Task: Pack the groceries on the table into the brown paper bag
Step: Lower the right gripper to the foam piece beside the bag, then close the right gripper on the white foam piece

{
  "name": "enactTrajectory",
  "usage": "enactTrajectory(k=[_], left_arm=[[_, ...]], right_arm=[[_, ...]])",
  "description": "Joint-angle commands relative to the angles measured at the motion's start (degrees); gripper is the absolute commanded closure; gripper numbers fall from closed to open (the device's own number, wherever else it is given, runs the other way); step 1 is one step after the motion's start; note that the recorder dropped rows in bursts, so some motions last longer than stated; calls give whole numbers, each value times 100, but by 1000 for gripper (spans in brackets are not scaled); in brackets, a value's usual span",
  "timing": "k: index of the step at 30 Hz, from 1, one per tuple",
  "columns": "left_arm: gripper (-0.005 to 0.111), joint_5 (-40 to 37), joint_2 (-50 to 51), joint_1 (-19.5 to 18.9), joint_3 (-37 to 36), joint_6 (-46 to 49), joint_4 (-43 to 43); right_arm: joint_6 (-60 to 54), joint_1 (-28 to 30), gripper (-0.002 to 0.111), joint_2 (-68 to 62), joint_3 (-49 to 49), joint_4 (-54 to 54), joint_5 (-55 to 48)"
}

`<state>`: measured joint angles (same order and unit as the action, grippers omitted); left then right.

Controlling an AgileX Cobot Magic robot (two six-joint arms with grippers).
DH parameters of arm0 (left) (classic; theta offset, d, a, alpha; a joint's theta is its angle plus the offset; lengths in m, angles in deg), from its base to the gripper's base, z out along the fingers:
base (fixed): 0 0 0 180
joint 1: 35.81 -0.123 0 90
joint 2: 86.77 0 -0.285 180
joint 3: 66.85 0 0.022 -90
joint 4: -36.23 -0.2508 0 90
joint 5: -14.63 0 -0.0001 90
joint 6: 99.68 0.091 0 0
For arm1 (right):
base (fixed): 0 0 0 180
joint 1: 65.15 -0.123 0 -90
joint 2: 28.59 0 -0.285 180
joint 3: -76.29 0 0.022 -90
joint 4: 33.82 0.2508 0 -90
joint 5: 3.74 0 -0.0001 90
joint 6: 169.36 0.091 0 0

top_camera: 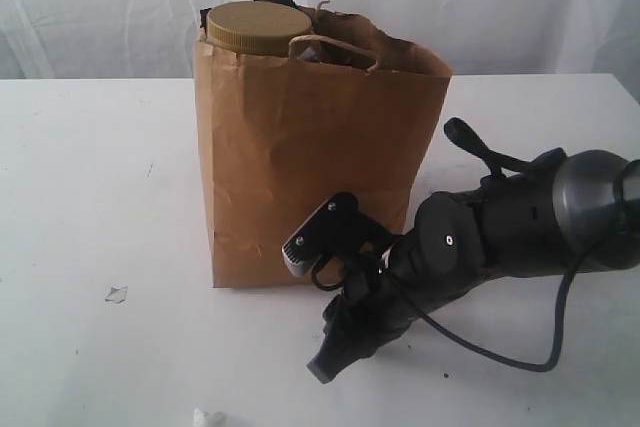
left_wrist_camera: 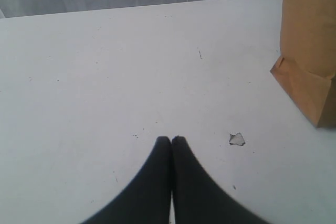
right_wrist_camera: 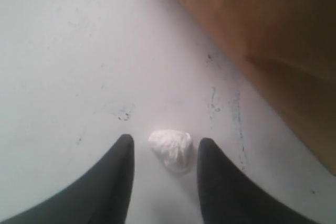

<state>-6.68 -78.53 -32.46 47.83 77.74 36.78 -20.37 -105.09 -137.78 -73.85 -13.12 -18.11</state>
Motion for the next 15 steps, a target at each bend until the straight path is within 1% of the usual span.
enactTrajectory(k=[1, 4, 7, 12, 15], left_arm=[[107, 21, -45, 40, -13, -11, 48], [107, 21, -45, 40, -13, -11, 48], [107, 21, -45, 40, -13, -11, 48], [107, 21, -45, 40, -13, -11, 48], [107, 21, -45, 40, -13, -11, 48]], right_arm=[[22, -2, 85, 3, -24, 30, 103], [32, -2, 95, 3, -24, 30, 182], [62, -2, 100, 3, -24, 30, 217], [180, -2, 104, 3, -24, 30, 144], [351, -2, 106, 14, -24, 30, -91]])
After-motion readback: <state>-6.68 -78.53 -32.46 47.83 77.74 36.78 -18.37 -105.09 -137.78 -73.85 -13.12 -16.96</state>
